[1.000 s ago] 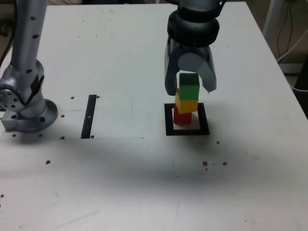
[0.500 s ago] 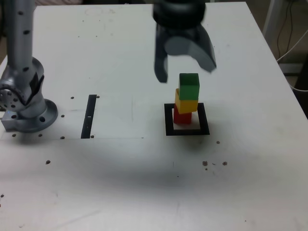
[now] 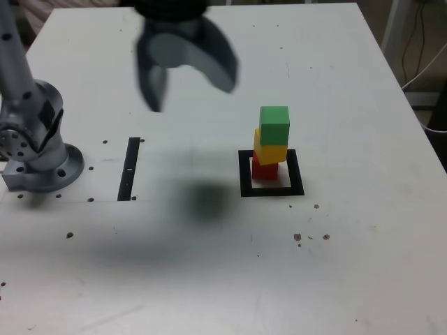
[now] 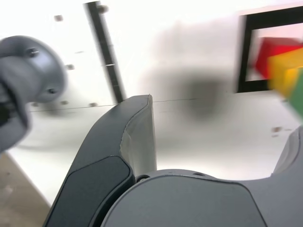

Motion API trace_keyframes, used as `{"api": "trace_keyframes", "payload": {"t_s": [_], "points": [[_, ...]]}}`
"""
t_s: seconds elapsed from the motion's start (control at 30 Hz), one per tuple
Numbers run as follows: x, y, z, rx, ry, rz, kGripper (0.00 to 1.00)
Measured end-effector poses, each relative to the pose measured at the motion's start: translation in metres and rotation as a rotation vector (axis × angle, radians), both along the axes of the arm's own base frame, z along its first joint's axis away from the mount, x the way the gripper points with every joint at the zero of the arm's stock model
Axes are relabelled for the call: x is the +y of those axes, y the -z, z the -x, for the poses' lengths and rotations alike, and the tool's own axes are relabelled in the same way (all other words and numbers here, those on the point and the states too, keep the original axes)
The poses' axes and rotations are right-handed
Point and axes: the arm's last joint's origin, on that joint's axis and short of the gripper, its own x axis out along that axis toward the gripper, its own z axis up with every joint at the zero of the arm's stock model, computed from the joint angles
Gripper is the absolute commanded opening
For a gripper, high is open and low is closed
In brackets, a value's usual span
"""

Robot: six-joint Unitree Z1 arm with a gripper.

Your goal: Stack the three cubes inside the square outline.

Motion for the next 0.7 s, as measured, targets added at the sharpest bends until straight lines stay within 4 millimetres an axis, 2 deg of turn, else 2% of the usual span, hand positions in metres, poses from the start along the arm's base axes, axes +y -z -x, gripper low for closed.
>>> {"api": "trace_keyframes", "payload": {"t_s": [0.13,0.5,0.7], "points": [[0.001,0.017,0.026,0.075,0.008,0.0,1.0],[0.002,0.084,0.06,0.164,0.018,-0.009,1.0],[0.001,0.104,0.07,0.174,0.031,-0.013,0.99]]}}
